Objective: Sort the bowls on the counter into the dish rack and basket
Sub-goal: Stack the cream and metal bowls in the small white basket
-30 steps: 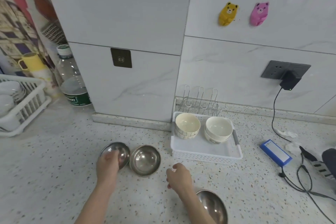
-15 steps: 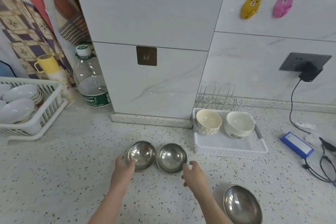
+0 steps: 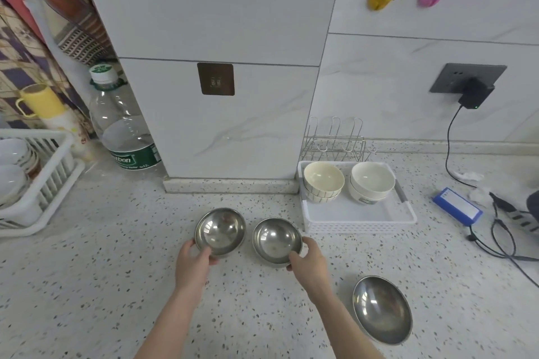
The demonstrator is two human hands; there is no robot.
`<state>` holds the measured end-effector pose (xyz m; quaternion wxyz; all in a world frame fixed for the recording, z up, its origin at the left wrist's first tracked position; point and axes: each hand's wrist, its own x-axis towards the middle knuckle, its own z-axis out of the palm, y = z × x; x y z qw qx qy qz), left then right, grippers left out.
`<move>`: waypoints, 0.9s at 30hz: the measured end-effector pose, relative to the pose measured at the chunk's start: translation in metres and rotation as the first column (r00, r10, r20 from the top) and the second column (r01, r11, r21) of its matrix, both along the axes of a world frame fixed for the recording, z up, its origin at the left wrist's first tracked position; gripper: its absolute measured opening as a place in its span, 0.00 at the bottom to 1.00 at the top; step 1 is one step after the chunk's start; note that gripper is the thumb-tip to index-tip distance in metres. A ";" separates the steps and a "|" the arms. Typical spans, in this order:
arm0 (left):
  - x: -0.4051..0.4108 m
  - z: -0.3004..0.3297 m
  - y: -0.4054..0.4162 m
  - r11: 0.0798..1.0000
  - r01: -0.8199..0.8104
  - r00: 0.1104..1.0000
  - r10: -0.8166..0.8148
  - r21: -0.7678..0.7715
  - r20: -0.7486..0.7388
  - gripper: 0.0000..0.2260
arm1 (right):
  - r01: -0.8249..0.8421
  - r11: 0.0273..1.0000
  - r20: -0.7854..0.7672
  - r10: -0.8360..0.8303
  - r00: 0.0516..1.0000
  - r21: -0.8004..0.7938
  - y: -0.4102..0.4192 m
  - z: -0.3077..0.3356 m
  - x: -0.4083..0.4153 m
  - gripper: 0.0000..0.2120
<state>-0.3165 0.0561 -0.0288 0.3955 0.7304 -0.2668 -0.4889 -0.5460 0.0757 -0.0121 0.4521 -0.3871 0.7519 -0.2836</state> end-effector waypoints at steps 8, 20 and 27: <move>-0.044 0.030 -0.015 0.994 -0.021 0.994 0.009 -0.106 -0.107 0.21 | 0.158 0.977 0.102 -0.145 0.984 -0.142 -0.009 0.048 -0.052 0.24; -0.144 0.055 -0.028 0.981 0.087 0.980 -0.115 -0.172 -0.163 0.17 | 0.289 0.914 0.021 -0.295 0.955 -0.286 -0.018 0.077 -0.167 0.25; -0.183 0.060 -0.036 0.976 0.136 0.978 -0.159 -0.170 -0.131 0.16 | 0.263 0.921 -0.146 -0.313 0.939 -0.287 -0.027 0.089 -0.227 0.25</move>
